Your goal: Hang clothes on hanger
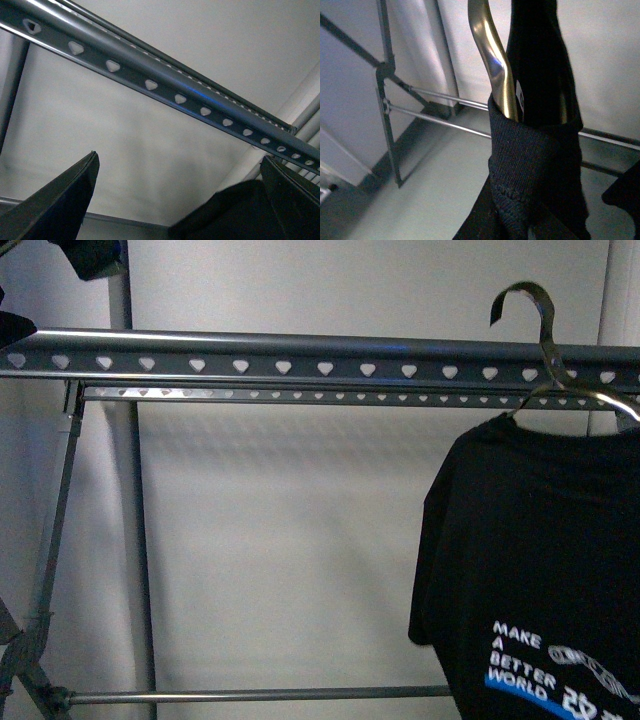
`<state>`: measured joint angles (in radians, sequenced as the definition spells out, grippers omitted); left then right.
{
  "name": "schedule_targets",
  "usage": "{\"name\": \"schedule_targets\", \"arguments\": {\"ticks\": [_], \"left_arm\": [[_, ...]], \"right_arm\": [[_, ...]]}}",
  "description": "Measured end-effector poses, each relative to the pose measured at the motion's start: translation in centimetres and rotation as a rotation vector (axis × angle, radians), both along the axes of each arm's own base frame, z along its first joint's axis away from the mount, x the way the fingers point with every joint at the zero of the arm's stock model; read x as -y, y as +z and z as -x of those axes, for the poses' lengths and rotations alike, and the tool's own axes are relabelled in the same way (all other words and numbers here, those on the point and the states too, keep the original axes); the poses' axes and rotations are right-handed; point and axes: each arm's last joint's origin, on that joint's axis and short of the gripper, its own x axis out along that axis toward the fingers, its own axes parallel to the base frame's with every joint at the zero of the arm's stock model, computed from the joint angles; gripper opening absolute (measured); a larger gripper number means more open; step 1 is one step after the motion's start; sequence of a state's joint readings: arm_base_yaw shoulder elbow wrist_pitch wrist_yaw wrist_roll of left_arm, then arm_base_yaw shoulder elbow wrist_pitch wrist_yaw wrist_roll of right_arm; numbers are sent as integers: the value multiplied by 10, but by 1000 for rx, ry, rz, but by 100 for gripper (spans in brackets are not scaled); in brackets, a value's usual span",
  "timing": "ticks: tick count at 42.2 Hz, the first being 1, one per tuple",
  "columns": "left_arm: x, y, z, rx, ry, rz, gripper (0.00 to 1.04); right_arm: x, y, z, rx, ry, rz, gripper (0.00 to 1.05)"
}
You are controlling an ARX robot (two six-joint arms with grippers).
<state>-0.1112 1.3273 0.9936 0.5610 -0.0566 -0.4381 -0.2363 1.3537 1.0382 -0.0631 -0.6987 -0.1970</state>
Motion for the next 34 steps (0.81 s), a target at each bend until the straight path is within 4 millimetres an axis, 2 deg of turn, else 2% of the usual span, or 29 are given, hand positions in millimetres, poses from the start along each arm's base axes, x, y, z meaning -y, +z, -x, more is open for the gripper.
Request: {"name": "schedule_targets", "arguments": {"ticks": [3,5,8,13,20,27,34], "left_arm": [[3,-4,11,-120,67,-132,86],[4,-18,28,-193,85,-254,76],[1,-40,53,-201,90,-371,60],[-7,-73,79,-195,100,-425,35],[-16,-111,102,-218,99,-444,3],[-27,-137,124,-214,83,-454,4],[-31,-154,141,-217,99,-453,4]], "right_arm": [[-6,19,-9,-35,-38,-70,3],[-11,32,-21,-74,-79,-122,3],[-19,43,-40,-139,-136,-189,3],[-36,49,-68,-204,-170,-248,3],[-57,52,-100,-266,-209,-312,3],[-72,66,-125,-240,-256,-360,3],[-92,58,-134,-274,-269,-339,3]]}}
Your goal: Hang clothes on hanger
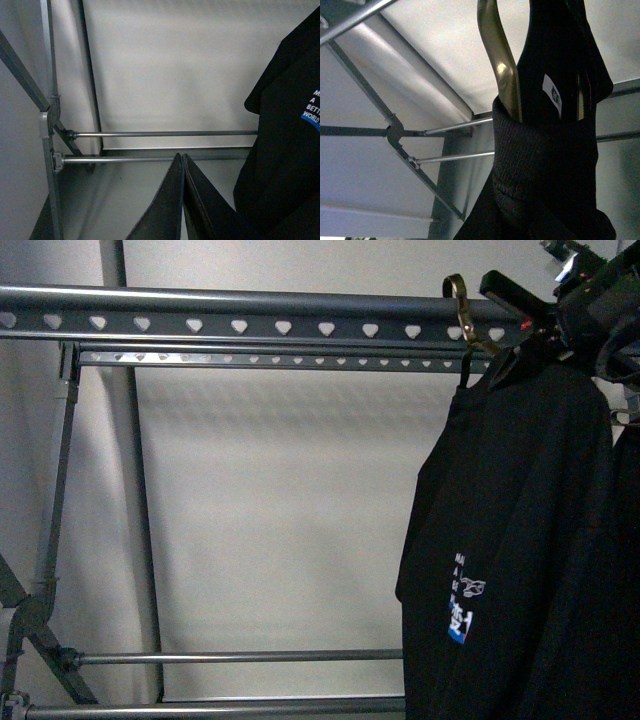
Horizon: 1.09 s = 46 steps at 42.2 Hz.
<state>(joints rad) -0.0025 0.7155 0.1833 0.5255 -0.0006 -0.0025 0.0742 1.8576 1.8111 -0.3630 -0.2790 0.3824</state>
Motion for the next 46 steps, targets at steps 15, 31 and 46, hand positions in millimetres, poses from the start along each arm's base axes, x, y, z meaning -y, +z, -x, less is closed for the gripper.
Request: {"name": "schedule_targets", "arguments": {"ticks": [15,31,46], "left_arm": [[0,-18,20,3,0,0,4],[0,-28,35,6,0,-1,4],[0,-30,46,32,0,-1,4]], "right_arm": [[-16,-42,13,43,-46,96,28],[3,-9,192,680,-131,247,96],[27,-120,315,474,-259,410,54]]}}
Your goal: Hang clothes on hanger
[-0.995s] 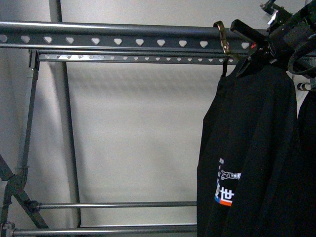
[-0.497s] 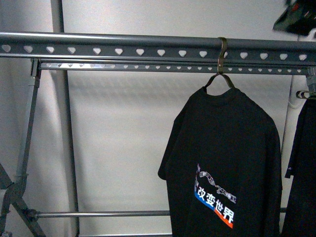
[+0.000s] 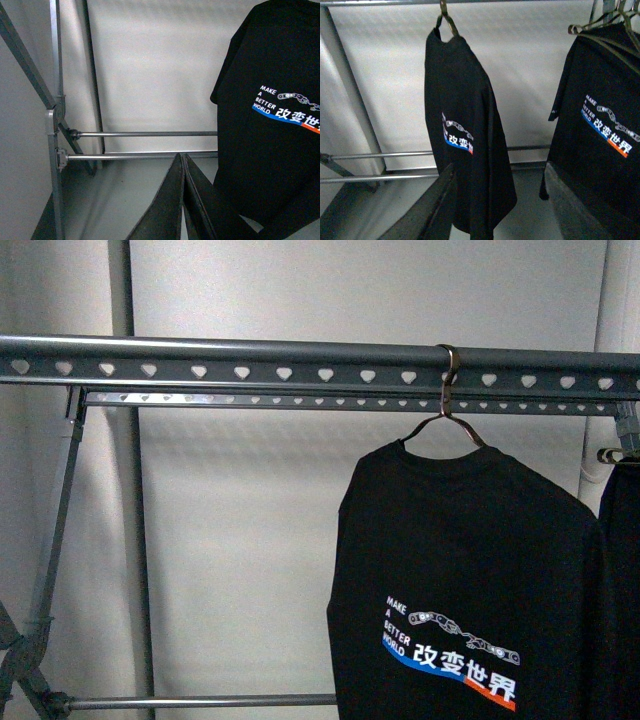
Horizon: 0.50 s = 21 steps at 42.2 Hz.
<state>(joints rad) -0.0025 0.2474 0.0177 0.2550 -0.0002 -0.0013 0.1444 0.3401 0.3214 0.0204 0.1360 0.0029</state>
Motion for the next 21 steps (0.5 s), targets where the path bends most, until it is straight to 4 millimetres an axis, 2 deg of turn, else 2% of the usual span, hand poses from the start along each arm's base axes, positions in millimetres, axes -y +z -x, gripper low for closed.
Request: {"name": "schedule_targets", "arguments": {"ticks": [5,14,17,21], "left_arm": [[0,0,2,-3,0,0,4],[0,-1,7,-7,0,0,4],[0,-5,14,-24,0,0,4],[0,-4,16,-8,0,0,4]], "right_arm": [[9,-19,1,-14,19,1,32],[12,-35,6,0,-4,4,1],[12,-47,13,-25,-7,4,2],[12,-50,16,4,-5,3,2]]}}
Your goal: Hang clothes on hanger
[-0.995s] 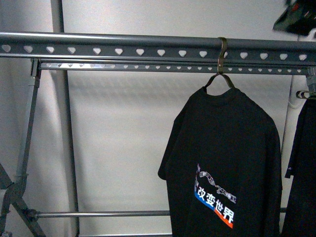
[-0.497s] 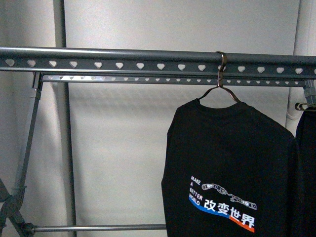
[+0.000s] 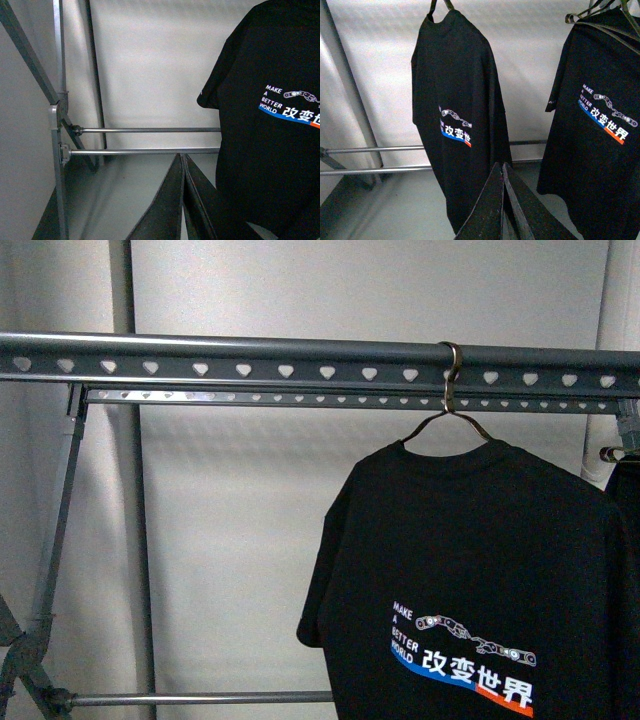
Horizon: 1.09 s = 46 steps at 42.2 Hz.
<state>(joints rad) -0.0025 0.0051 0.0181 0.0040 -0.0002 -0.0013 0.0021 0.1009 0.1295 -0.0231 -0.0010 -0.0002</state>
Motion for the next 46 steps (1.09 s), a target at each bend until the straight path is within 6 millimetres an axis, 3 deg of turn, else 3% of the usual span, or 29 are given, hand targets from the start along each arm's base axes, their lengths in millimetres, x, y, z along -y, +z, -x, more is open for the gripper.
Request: {"name": "schedule_targets", "arguments": {"ticks": [25,36,39,46], "left_arm": [[0,0,0,1,0,0,4],[0,0,0,1,0,0,4],[0,0,0,1,0,0,11],[0,0,0,1,0,0,43]], "right_arm": [[0,-32,0,-7,0,0,2],[0,-33,0,-7,0,0,2],[0,-33,0,-7,0,1,8],[0,-33,0,-7,0,1,39]]}}
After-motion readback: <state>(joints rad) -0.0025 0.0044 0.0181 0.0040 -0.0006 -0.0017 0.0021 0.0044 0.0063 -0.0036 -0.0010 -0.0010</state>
